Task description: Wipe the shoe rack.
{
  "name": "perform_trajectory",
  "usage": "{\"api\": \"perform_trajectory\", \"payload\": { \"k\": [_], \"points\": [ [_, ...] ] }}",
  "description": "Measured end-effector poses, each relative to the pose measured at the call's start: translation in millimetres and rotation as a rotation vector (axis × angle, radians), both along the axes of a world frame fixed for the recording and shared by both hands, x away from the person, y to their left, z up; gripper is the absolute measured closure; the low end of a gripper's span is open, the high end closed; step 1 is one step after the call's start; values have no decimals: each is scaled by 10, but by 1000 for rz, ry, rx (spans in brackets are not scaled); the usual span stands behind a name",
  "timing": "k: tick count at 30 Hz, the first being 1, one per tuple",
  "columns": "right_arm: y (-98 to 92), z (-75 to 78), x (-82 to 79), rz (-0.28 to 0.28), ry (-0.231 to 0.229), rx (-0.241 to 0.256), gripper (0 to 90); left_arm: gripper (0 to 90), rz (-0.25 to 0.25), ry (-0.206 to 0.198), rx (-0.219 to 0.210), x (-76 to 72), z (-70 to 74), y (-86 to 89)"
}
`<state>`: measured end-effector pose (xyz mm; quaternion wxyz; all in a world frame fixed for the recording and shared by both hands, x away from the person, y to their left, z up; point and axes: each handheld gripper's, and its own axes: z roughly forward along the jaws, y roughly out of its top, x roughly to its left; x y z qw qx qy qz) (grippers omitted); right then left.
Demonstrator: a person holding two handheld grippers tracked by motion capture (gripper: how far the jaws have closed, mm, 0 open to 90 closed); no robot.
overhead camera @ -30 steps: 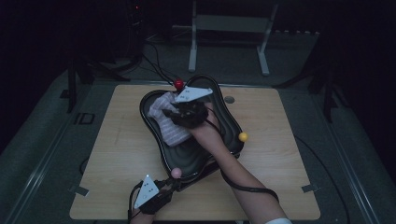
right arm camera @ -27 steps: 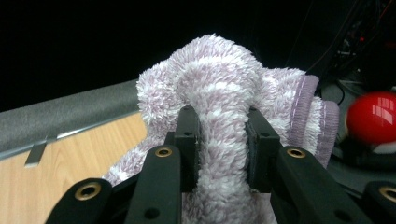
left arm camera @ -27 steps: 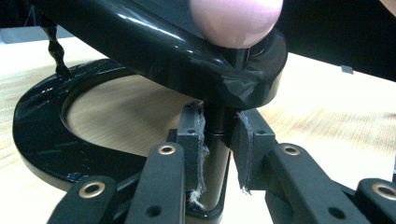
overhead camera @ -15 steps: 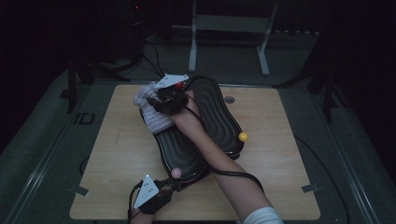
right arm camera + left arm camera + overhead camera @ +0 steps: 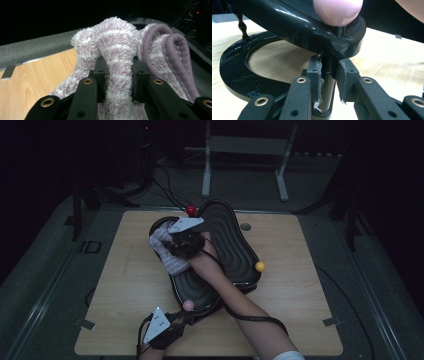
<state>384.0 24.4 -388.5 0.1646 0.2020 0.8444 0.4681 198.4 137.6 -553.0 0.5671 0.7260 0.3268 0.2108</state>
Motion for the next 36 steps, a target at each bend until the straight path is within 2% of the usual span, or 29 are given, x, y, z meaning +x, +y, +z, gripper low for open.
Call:
{"api": "perform_trajectory", "payload": {
  "k": [3,10,15,25,31,36],
  "points": [
    [-105,-73,-99,23,13,-3,716,744,-1,3,-5,1,-2,3],
    [-269,-194,-281,37,12,-10,718,745,0,3,1,1,2,1],
    [-440,-306,-465,68,17,-38,718,745,1,4,-1,0,1,0],
    [-607,-430,-665,99,24,-53,719,745,1,3,-3,0,-2,-1],
    [-675,-480,-752,115,22,-70,722,745,4,4,1,-4,1,-4],
    [-753,-518,-801,138,38,-79,725,744,5,5,-3,-4,-1,-4]
  ]
}}
